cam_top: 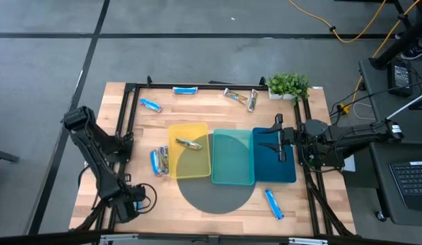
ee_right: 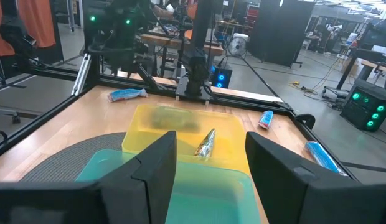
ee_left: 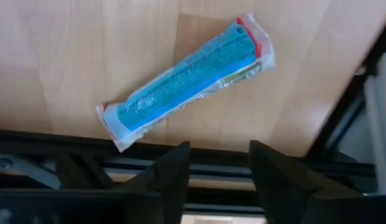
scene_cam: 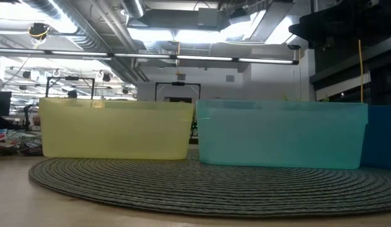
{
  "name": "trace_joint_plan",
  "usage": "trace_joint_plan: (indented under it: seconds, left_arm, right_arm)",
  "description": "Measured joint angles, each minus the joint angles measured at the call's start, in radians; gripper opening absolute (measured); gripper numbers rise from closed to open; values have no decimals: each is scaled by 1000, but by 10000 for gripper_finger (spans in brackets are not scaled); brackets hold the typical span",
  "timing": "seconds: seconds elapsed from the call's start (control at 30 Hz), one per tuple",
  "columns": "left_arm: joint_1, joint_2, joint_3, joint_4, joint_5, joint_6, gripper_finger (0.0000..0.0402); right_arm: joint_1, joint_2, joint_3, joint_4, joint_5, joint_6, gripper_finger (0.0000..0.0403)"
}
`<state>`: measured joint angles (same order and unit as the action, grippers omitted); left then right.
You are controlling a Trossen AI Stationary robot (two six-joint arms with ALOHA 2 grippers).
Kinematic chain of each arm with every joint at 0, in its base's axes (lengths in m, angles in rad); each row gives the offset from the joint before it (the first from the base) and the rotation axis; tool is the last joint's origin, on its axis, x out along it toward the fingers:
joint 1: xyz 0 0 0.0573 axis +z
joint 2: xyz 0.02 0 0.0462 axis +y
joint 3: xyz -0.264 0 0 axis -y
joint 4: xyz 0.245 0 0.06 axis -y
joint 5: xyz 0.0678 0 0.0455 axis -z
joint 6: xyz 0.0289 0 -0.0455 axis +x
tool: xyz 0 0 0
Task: Pick and place Granola Bars by type
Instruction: Put the red granola bar into the green bin
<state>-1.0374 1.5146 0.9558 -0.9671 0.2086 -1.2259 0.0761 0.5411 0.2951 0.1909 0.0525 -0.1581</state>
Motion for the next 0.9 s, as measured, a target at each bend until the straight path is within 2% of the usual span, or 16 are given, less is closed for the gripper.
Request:
trace_joint_plan:
  seconds: [0.2,0.33,0.57,0.8,0.9]
  left_arm:
    - [-5,81,0,26,-6,60,233]
    - [-5,131,0,27,-7,108,256]
    - [-5,194,0,26,-21,183,263]
    - [4,207,0,20,-134,179,263]
    - [11,207,0,15,-149,164,263]
  right_arm:
    - [0,0,0,0,0,0,195]
    - [0,0,0,0,0,0,195]
    - [0,0,0,0,0,0,195]
    - [0,0,0,0,0,0,195]
    - [0,0,0,0,0,0,195]
